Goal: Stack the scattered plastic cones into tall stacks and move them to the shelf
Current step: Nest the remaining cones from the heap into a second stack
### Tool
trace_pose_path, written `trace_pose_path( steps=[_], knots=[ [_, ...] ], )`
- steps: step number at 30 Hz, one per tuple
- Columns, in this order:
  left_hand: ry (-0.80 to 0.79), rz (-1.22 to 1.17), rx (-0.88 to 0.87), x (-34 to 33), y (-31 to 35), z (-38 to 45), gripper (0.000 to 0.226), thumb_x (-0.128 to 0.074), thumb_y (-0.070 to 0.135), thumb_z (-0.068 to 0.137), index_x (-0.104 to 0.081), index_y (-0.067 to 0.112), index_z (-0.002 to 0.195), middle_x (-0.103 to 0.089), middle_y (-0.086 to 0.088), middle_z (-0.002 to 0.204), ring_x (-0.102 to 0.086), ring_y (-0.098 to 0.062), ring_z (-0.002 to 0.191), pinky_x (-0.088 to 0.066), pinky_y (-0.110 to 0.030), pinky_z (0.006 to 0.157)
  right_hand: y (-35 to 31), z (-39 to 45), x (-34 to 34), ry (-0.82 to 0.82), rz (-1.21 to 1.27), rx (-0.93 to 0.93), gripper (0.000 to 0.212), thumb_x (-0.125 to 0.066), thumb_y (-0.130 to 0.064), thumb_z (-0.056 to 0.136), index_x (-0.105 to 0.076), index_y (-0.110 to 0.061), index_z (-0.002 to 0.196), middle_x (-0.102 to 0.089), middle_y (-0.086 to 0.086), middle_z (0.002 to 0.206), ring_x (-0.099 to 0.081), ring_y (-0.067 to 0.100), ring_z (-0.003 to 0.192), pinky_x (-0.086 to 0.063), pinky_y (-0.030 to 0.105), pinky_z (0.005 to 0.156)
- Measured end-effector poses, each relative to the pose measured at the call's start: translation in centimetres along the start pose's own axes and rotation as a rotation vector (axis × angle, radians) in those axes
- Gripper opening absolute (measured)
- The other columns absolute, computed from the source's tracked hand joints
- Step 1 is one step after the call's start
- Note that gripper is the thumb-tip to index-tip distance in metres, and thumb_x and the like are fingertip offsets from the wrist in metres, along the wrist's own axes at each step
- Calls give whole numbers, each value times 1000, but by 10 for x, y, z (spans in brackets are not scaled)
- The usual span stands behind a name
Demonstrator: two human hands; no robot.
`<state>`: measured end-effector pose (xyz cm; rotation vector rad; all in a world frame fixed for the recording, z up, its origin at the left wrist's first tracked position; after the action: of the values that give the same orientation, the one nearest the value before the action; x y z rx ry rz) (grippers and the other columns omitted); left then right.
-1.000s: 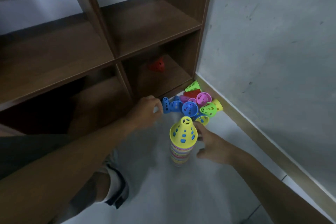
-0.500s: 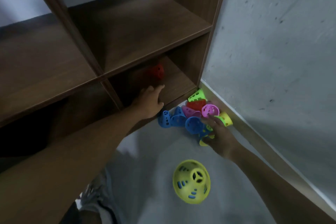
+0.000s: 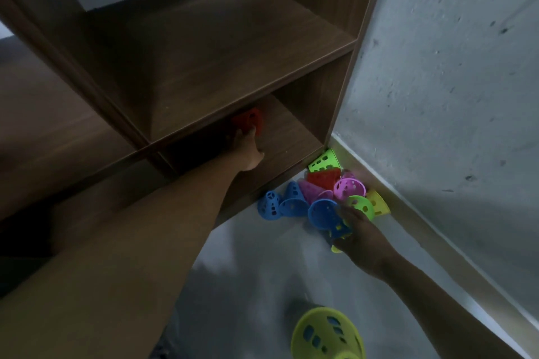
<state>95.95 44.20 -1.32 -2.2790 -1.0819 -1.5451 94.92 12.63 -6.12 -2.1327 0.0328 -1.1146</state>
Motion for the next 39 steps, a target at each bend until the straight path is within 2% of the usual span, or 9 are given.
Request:
trace_pose_path(
  steps=[8,14,19,23,25,28,34,37,39],
  knots=[
    [68,31,-47,-12,-11,-17,83,-57,43,99,-10,15,161,-15,-11,165,-10,-42,152,-24,-52,120,-8,11,-2,4,39,8,57,-70,-24,88,-51,-18,142,-51,1,139,-56,21,122,-53,38,99],
    [150,13,-116,-6,-12,-48,75,-56,47,98,-26,13,158,-32,-13,156,-29,-38,143,-31,-49,115,-20,3,18,92,49,-5,50,-74,-14,85,-60,-13,133,-58,7,125,-60,26,110,-47,27,84],
    [210,-135,-187,-1,-8,-90,67,-58,47,97,-39,14,152,-44,-13,148,-41,-34,136,-36,-45,113,-38,-27,52,212,159,-25,50,-79,-14,81,-62,-15,128,-61,7,128,-61,24,109,-49,30,91],
    [280,-271,-209,2,-8,-129,48,-56,46,98,-65,9,126,-63,-17,124,-57,-34,117,-46,-41,100,-51,-63,84,362,192,-23,58,-87,-18,75,-60,-13,126,-57,3,124,-59,17,84,-41,11,69],
    [323,-379,-184,6,-9,-149,45,-53,51,99,-73,11,91,-69,-12,90,-65,-31,92,-49,-36,79,-56,-83,96,419,216,-6,61,-91,-26,70,-60,-15,121,-56,-2,119,-58,12,87,-47,20,78],
    [377,-485,-108,13,-8,-178,65,-52,58,97,-49,13,50,-47,2,50,-50,-16,54,-33,-30,56,-61,-110,109,496,279,18,62,-95,-35,61,-57,-22,109,-56,-4,113,-59,4,90,-54,36,85],
    [440,-788,11,19,-16,-201,78,-52,85,75,-72,11,61,-69,2,59,-68,-16,63,-56,-35,68,-72,-156,129,616,392,92,65,-87,-60,58,-53,-30,104,-58,-3,115,-67,12,97,-58,41,81],
    [457,-942,-3,29,-6,-221,57,-67,68,82,-74,16,61,-67,8,54,-64,1,53,-47,-21,60,-80,-174,136,660,379,126,55,-78,-57,65,-50,-30,103,-58,1,114,-67,14,97,-57,40,83],
    [468,-1012,-16,32,-1,-231,51,-71,59,83,-68,19,53,-62,11,46,-60,3,47,-47,-22,61,-80,-182,138,668,402,124,53,-76,-53,66,-50,-27,104,-59,1,114,-69,16,94,-57,42,84]
  ],
)
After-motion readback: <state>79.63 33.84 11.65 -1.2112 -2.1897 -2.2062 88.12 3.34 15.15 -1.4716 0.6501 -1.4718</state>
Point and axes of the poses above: each hand's wrist, its own z-axis towards the middle knuckle, its own x-axis out of the back of the hand, y = z × x, the point moved 10 cm from there along z, towards the middle knuckle
